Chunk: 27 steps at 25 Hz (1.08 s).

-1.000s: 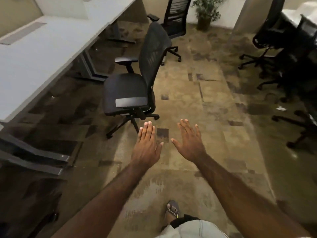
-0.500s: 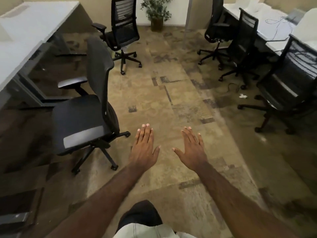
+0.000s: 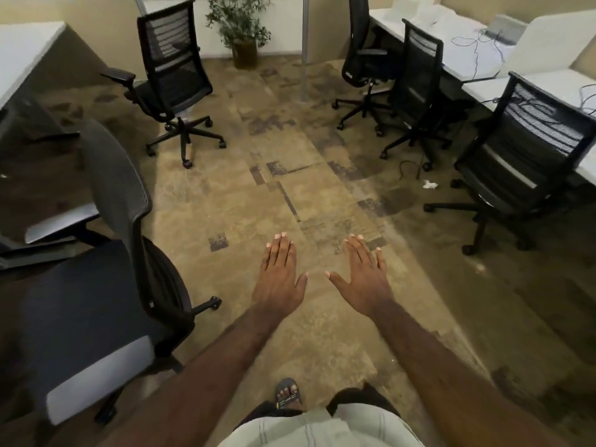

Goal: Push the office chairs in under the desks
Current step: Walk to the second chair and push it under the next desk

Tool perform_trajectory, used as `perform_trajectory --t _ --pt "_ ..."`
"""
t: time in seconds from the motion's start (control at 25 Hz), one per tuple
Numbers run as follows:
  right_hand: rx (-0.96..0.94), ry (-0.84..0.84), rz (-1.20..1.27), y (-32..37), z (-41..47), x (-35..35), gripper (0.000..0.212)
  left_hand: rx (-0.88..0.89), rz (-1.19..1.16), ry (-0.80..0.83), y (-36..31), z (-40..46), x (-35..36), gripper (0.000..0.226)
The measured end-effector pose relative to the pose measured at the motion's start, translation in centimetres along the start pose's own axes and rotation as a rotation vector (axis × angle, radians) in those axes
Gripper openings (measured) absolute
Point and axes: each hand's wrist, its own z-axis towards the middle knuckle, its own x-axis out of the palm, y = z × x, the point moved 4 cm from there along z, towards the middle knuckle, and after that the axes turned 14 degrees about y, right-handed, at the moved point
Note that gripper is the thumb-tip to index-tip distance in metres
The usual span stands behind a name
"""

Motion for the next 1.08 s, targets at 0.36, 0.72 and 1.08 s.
perform_trajectory --t 0.36,0.72,1.08 --pt "0.008 0.021 0.034 -2.2 14.4 -3.0 0.093 -0.032 -0.030 0.000 3.9 13.1 -3.3 0.083" --pt "-0.144 0.131 0.032 -5.6 34.2 -7.1 0.091 -0.148 -0.031 0.048 7.5 29.9 -5.8 0.080" --pt "-0.280 0.194 -0.002 -3.9 49.4 -10.8 0.090 -0.289 -0.091 -0.076 11.9 40.7 -10.6 0.078"
